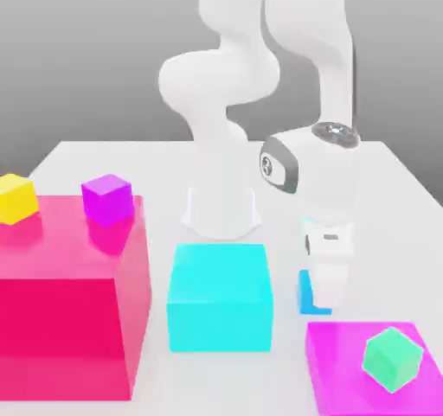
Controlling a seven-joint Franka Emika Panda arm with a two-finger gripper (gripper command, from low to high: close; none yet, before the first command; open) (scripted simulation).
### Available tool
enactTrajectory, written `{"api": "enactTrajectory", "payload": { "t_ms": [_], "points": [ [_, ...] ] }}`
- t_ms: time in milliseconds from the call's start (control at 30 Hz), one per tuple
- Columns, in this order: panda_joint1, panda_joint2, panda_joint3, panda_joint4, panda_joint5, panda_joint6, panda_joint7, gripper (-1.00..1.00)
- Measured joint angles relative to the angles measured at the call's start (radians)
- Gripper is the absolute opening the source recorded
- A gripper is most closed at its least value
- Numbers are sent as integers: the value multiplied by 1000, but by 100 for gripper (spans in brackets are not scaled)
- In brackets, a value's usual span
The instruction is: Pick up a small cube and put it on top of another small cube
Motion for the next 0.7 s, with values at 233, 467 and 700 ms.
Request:
{"api": "enactTrajectory", "payload": {
  "t_ms": [233,467,700],
  "points": [
    [1,-228,1,-38,4,-191,-3,-100],
    [-184,-376,-99,94,-31,-462,187,-100],
    [-436,-472,-234,284,-83,-738,446,-100]
  ]
}}
